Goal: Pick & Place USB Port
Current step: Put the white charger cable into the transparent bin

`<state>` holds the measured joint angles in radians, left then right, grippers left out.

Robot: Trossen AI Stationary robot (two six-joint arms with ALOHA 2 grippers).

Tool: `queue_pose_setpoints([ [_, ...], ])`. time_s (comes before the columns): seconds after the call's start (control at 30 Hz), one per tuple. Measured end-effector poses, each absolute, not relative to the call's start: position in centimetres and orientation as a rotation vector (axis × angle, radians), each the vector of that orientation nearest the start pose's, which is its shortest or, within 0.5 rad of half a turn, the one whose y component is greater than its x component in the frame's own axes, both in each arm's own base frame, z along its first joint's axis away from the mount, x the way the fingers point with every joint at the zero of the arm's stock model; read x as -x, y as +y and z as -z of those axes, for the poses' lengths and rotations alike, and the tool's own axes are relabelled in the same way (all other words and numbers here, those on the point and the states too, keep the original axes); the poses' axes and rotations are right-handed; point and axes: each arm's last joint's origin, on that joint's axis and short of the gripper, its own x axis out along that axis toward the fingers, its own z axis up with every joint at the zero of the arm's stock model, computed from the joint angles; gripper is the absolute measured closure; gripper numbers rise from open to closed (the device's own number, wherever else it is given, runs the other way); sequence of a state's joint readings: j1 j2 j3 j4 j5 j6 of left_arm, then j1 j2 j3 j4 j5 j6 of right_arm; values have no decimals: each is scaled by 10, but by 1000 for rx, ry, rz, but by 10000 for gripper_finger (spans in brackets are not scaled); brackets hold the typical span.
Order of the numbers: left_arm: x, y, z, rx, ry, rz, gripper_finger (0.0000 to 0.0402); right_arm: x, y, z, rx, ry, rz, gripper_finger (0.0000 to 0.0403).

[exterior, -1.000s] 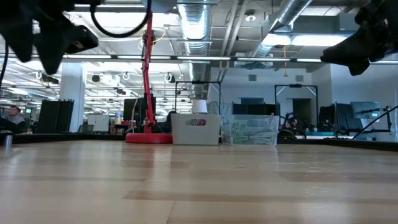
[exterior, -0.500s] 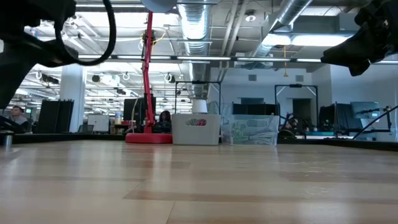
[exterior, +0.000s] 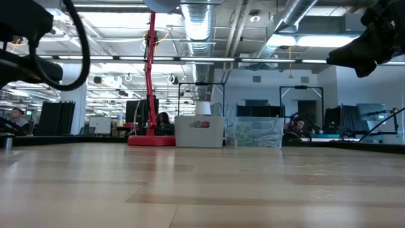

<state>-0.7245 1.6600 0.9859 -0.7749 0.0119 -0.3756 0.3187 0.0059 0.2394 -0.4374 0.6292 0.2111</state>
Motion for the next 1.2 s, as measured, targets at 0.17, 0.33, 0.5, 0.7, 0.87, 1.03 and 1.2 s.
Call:
queue_pose_setpoints([
  [0.17,-210,-194,-161,-222,1459,341,236,-72,6,-202,-115,149,327,285],
  [0.33,-214,-196,-152,-200,1461,285,236,-72,6,-202,-115,149,327,285],
  [0.5,-219,-200,-135,-204,1494,276,236,-72,6,-202,-115,149,327,285],
  [0.7,-219,-201,-132,-206,1507,276,241,-72,6,-202,-115,149,327,285],
  [0.87,-219,-199,-135,-210,1489,267,287,-72,6,-202,-115,149,327,285],
  [1.03,-219,-199,-135,-210,1485,266,367,-72,6,-202,-115,149,327,285],
  [1.2,-222,-197,-135,-167,1488,228,386,-72,6,-202,-115,149,327,285],
])
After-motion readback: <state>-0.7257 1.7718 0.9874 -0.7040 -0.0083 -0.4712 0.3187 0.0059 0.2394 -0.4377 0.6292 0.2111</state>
